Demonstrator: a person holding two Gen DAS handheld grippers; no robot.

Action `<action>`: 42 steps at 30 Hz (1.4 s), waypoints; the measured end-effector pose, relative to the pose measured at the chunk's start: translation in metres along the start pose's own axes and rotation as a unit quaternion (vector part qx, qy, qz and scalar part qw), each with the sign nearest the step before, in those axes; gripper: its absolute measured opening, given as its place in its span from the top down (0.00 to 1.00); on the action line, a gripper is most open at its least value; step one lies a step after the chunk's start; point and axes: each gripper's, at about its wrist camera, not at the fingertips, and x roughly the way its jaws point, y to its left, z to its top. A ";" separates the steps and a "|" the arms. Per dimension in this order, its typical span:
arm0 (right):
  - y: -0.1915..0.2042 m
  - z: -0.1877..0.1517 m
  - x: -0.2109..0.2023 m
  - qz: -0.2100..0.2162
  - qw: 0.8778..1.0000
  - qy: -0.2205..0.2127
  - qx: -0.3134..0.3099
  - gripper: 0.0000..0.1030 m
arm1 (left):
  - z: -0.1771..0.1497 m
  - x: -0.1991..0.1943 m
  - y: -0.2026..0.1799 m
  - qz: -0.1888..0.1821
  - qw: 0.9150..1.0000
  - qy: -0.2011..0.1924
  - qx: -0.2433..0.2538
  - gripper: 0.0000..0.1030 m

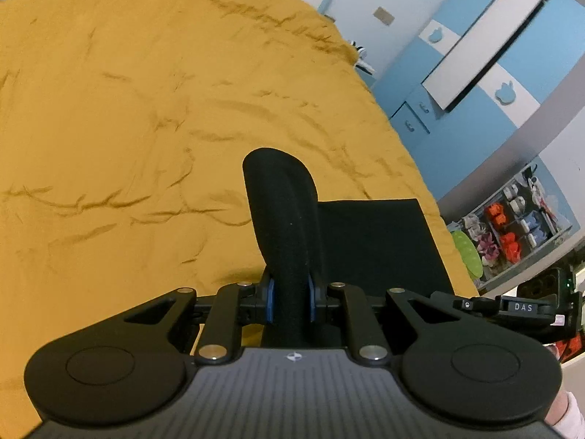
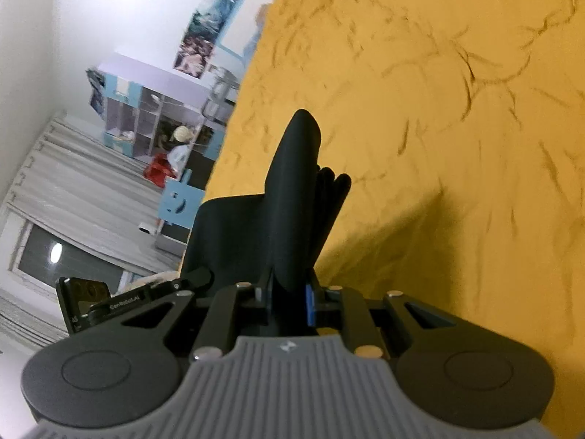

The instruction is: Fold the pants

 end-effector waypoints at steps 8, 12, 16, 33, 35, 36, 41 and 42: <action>-0.026 0.021 0.039 -0.030 0.999 0.003 0.016 0.89 | 0.004 0.046 0.051 -0.026 0.999 0.024 -0.031 0.83; -0.053 0.029 0.056 -0.048 0.998 0.014 0.029 0.89 | -0.005 0.070 0.078 -0.020 0.997 0.047 -0.062 0.82; -0.077 0.029 0.066 -0.048 0.997 0.016 0.050 0.89 | -0.017 0.083 0.107 -0.044 0.992 0.053 -0.106 0.79; -0.003 0.062 0.064 -0.165 0.968 -0.016 -0.188 0.88 | 0.022 0.054 0.058 0.045 0.999 -0.022 0.000 0.79; 0.002 0.070 0.083 -0.163 0.966 -0.011 -0.202 0.90 | 0.020 0.070 0.057 0.058 0.998 -0.020 -0.001 0.82; 0.003 0.073 0.093 -0.167 0.964 -0.007 -0.208 0.94 | 0.019 0.077 0.060 0.064 0.998 -0.020 -0.004 0.84; -0.024 0.088 0.127 -0.200 0.960 0.010 -0.197 1.00 | 0.013 0.099 0.084 0.078 0.996 -0.013 -0.041 0.95; -0.031 0.089 0.131 -0.204 0.960 0.012 -0.192 1.00 | 0.012 0.102 0.086 0.078 0.996 -0.007 -0.040 0.95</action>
